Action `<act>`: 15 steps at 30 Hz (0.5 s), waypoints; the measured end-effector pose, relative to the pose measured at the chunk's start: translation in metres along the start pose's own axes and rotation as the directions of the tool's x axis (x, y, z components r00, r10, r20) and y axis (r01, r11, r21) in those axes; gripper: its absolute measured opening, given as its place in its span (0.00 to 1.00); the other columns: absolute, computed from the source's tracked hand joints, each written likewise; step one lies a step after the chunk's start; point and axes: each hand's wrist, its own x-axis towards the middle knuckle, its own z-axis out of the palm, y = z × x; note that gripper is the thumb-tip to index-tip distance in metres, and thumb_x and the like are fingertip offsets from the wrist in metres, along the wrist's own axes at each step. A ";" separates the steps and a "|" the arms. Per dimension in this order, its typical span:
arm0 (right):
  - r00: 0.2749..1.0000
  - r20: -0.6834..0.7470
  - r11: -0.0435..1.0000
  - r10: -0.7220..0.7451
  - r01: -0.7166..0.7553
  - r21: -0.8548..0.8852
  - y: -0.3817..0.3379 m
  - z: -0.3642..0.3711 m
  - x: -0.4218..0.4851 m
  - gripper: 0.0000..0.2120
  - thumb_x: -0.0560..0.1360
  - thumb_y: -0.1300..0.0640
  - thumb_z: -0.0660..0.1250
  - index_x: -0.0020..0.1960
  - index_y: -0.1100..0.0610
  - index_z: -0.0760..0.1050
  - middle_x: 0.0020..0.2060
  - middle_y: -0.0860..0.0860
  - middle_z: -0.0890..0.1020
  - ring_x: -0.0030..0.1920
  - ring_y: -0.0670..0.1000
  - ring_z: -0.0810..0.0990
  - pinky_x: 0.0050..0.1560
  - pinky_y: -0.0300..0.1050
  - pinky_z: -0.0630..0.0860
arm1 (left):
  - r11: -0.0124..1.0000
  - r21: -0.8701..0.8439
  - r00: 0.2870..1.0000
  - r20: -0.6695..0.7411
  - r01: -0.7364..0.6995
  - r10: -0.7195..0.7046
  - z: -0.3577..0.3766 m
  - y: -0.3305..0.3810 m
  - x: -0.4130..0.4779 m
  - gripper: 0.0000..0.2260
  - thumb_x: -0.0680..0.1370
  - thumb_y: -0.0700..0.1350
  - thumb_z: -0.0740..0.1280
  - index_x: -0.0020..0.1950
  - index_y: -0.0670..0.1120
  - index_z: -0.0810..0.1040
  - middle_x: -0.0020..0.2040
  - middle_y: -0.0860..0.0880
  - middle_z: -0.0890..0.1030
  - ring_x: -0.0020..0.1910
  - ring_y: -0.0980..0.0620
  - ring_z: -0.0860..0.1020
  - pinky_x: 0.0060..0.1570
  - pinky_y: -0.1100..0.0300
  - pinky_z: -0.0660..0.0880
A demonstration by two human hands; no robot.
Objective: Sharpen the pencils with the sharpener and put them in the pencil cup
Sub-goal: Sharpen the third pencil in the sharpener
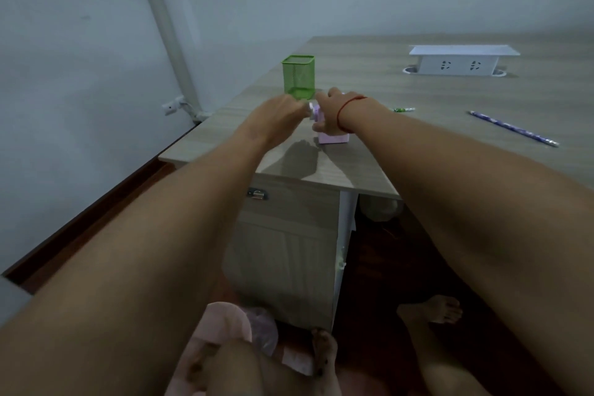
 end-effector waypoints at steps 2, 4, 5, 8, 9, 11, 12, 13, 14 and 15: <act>1.000 0.004 1.000 -0.003 0.003 0.004 -0.001 0.000 0.001 0.32 0.77 0.42 0.61 0.75 0.55 0.58 0.71 0.58 0.64 0.67 0.62 0.70 0.63 0.57 0.70 | 0.999 -0.021 0.998 0.062 0.033 -0.032 0.008 0.011 -0.013 0.08 0.79 0.34 0.61 0.55 0.36 0.76 0.45 0.35 0.81 0.43 0.37 0.80 0.41 0.48 0.74; 1.000 -0.004 1.000 -0.015 0.016 0.022 0.001 0.001 0.001 0.31 0.77 0.43 0.60 0.75 0.56 0.58 0.71 0.57 0.64 0.66 0.63 0.71 0.62 0.57 0.70 | 0.993 0.005 0.976 0.185 0.119 -0.118 0.016 0.016 -0.015 0.09 0.80 0.36 0.60 0.57 0.37 0.77 0.51 0.37 0.81 0.50 0.39 0.80 0.49 0.51 0.74; 1.000 -0.009 0.999 -0.025 0.026 0.035 0.002 0.002 0.001 0.31 0.77 0.43 0.60 0.75 0.56 0.58 0.72 0.57 0.63 0.66 0.63 0.71 0.63 0.57 0.70 | 0.990 0.023 0.957 0.252 0.141 -0.143 0.021 0.016 -0.012 0.10 0.80 0.37 0.60 0.57 0.38 0.77 0.53 0.38 0.80 0.52 0.40 0.79 0.52 0.52 0.74; 0.998 -0.021 0.997 -0.055 0.055 0.047 0.004 0.003 0.000 0.30 0.78 0.45 0.60 0.75 0.57 0.58 0.72 0.58 0.62 0.68 0.63 0.70 0.64 0.56 0.69 | 0.989 0.065 0.919 0.365 0.134 -0.149 0.034 0.009 -0.001 0.10 0.80 0.41 0.61 0.58 0.40 0.77 0.55 0.41 0.80 0.52 0.43 0.79 0.55 0.53 0.75; 0.998 -0.025 0.997 -0.064 0.065 0.049 0.004 0.003 0.001 0.30 0.78 0.45 0.60 0.74 0.58 0.58 0.72 0.58 0.63 0.67 0.63 0.69 0.64 0.56 0.69 | 0.988 0.073 0.912 0.379 0.138 -0.156 0.036 0.005 0.005 0.11 0.80 0.42 0.61 0.59 0.41 0.77 0.55 0.41 0.80 0.53 0.43 0.79 0.54 0.53 0.75; 0.997 -0.031 0.995 -0.077 0.079 0.057 0.005 0.005 0.005 0.29 0.78 0.45 0.60 0.73 0.58 0.59 0.71 0.59 0.63 0.67 0.63 0.70 0.64 0.55 0.69 | 0.978 0.086 0.896 0.392 0.189 -0.207 0.039 -0.003 0.017 0.12 0.81 0.44 0.60 0.59 0.40 0.77 0.55 0.40 0.80 0.53 0.42 0.79 0.53 0.53 0.74; 0.997 -0.031 0.995 -0.078 0.079 0.062 0.005 0.006 0.007 0.29 0.78 0.45 0.60 0.73 0.58 0.60 0.71 0.59 0.64 0.67 0.63 0.70 0.63 0.55 0.69 | 0.970 0.082 0.887 0.391 0.231 -0.244 0.039 -0.007 0.024 0.12 0.81 0.44 0.59 0.59 0.40 0.77 0.55 0.40 0.79 0.53 0.41 0.79 0.53 0.52 0.74; 0.996 -0.037 0.995 -0.079 0.081 0.062 0.006 0.006 0.008 0.29 0.78 0.45 0.60 0.73 0.58 0.60 0.71 0.59 0.64 0.67 0.63 0.70 0.64 0.55 0.68 | 0.961 0.073 0.883 0.382 0.267 -0.274 0.039 -0.009 0.030 0.13 0.81 0.43 0.59 0.59 0.40 0.77 0.54 0.39 0.79 0.53 0.40 0.79 0.52 0.52 0.73; 0.996 -0.044 0.995 -0.080 0.083 0.057 0.007 0.006 0.008 0.29 0.78 0.44 0.60 0.73 0.58 0.60 0.71 0.59 0.64 0.68 0.62 0.70 0.64 0.55 0.68 | 0.955 0.063 0.882 0.369 0.291 -0.293 0.039 -0.011 0.033 0.12 0.81 0.43 0.59 0.59 0.40 0.78 0.54 0.38 0.79 0.53 0.40 0.78 0.52 0.51 0.73; 0.996 -0.045 0.995 -0.082 0.084 0.051 0.008 0.005 0.006 0.29 0.78 0.44 0.60 0.73 0.58 0.59 0.71 0.58 0.63 0.68 0.62 0.70 0.64 0.55 0.68 | 0.951 0.054 0.880 0.365 0.305 -0.303 0.040 -0.010 0.035 0.12 0.81 0.43 0.59 0.58 0.40 0.78 0.54 0.38 0.79 0.53 0.40 0.78 0.52 0.52 0.73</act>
